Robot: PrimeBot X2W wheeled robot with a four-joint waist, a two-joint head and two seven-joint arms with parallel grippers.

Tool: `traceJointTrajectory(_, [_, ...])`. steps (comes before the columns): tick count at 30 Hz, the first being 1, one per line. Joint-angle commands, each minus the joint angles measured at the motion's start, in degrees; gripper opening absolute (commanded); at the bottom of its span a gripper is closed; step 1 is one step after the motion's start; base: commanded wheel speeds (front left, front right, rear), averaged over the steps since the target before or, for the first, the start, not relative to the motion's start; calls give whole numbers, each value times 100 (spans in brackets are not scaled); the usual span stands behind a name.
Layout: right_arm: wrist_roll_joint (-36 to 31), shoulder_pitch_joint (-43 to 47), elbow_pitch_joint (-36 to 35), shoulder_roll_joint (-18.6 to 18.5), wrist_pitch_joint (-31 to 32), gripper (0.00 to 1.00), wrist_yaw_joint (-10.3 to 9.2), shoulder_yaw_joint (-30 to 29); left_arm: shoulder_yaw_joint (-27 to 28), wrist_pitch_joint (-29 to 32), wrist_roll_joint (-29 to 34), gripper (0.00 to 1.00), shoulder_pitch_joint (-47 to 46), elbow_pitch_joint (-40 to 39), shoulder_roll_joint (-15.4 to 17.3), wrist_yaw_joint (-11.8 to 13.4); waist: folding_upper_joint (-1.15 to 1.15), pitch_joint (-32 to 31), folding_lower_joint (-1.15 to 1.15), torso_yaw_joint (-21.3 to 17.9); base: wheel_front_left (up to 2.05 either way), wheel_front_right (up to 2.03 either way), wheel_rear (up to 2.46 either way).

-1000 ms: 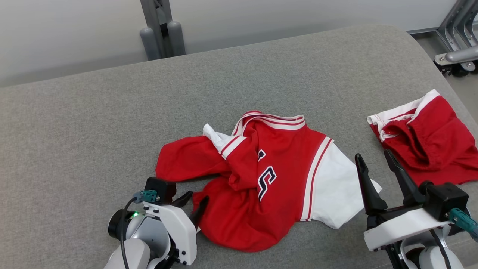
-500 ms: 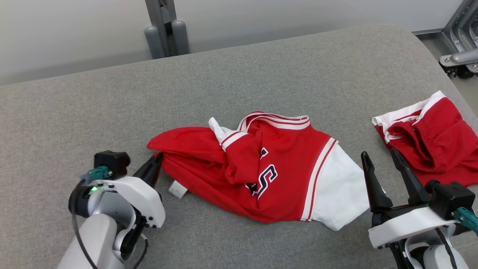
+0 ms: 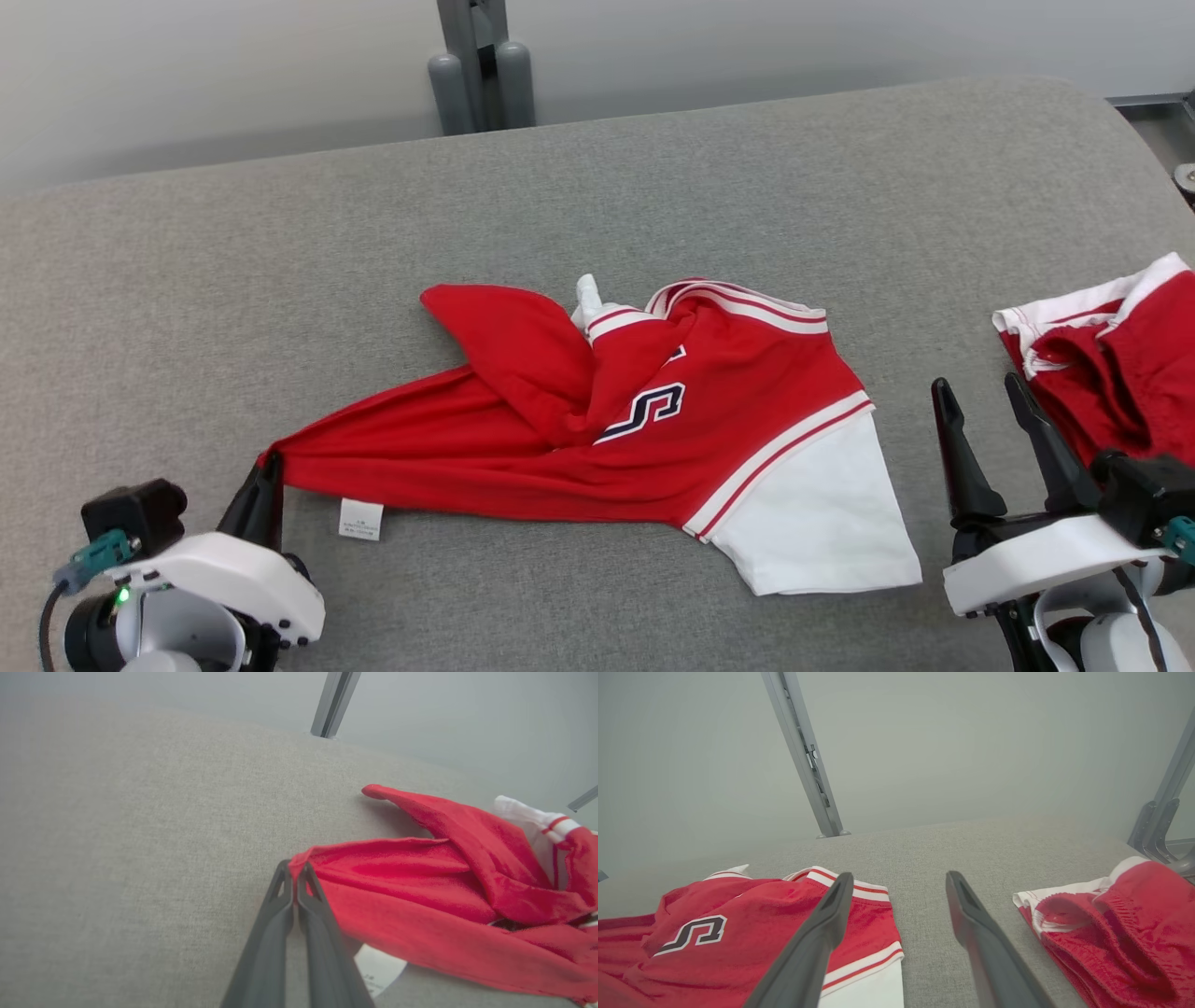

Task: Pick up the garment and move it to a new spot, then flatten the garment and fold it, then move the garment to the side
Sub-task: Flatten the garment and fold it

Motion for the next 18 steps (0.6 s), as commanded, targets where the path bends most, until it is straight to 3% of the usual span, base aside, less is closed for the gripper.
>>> traceJointTrajectory(1, [18,-12,5,-24,18,100,-2,8,62,0,-64,0,130,-123,3,78,0,9,0,99,0,0,0])
traceJointTrajectory(8, [-26,-114,26,-29,58,100,-2,24,107,197,-291,0,647,-472,-136,223,0,-12,0,399,0,0,0])
traceJointTrajectory(10, [-28,-140,40,-29,57,100,-2,43,128,194,-354,100,653,-378,-151,183,0,-36,0,421,0,0,0])
traceJointTrajectory(14, [-36,-168,27,-29,-3,100,-2,10,183,2,-332,100,675,-232,-189,250,0,-101,0,417,0,0,0])
traceJointTrajectory(18, [-122,-125,-23,-27,-80,100,-2,-160,312,-641,-88,100,637,-318,-155,392,0,-216,0,399,0,0,0])
